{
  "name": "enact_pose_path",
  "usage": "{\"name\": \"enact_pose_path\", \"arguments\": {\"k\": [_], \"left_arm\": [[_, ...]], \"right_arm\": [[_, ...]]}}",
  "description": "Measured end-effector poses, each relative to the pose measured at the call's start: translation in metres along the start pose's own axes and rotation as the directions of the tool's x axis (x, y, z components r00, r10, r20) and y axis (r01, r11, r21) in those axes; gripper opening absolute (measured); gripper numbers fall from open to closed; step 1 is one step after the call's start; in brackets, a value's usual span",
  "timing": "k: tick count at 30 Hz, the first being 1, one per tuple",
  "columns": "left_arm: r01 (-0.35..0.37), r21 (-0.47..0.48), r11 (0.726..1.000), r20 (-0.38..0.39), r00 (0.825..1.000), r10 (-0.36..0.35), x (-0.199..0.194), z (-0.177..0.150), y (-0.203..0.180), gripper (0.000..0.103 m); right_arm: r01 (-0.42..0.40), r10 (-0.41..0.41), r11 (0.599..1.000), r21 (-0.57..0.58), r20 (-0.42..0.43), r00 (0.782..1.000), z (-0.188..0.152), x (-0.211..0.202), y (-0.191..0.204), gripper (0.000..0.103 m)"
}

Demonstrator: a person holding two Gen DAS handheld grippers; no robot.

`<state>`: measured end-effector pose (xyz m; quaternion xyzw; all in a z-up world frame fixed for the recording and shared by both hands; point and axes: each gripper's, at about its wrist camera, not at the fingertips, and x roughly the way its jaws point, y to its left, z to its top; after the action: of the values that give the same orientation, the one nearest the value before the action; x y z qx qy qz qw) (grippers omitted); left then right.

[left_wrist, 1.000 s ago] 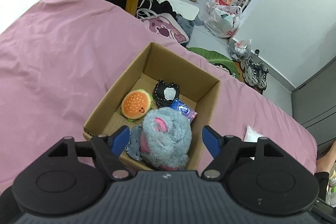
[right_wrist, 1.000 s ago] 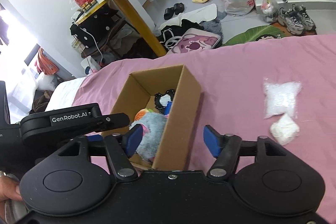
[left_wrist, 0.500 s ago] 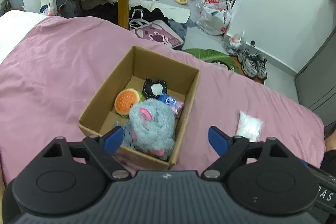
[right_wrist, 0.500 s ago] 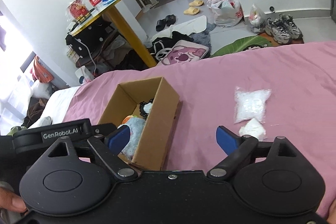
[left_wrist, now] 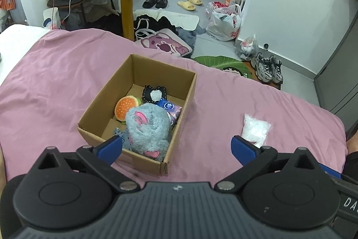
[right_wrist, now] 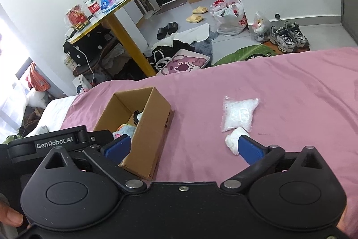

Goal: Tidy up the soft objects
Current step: 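Open the right gripper to drop the grey plush into the box, then grasp the small stuffing bag with the right gripper while the left grasps the large bag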

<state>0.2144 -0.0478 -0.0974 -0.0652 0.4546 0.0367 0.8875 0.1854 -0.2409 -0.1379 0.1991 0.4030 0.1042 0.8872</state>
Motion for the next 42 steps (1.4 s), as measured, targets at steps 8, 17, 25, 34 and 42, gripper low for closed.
{"name": "enact_pose_path", "arguments": {"k": [8,17,25,34,42], "left_arm": [[-0.007,-0.033,0.999,0.027,1.000,0.008,-0.007,-0.010,-0.009,0.103],[0.007,-0.028,1.000,0.007,1.000,-0.006,-0.001,-0.015,-0.029,0.103],[0.002,0.006,1.000,-0.008,1.000,-0.002,0.012,-0.016,-0.049,0.103],[0.001,0.064,0.998,-0.019,1.000,0.000,0.031,-0.010,-0.076,0.102],[0.032,0.089,0.995,-0.039,0.999,-0.029,0.058,-0.006,-0.096,0.102]], "right_arm": [[0.025,-0.026,0.999,0.025,0.012,1.000,0.000,-0.010,-0.020,0.103],[0.051,-0.052,0.995,0.083,0.008,0.999,-0.003,-0.007,-0.049,0.103],[0.080,-0.082,0.986,0.145,0.006,0.997,-0.010,0.004,-0.073,0.103],[0.052,-0.054,0.970,0.239,0.003,0.999,-0.016,0.018,-0.093,0.099],[0.033,-0.023,0.939,0.343,-0.034,0.999,-0.023,0.044,-0.112,0.079]]}}
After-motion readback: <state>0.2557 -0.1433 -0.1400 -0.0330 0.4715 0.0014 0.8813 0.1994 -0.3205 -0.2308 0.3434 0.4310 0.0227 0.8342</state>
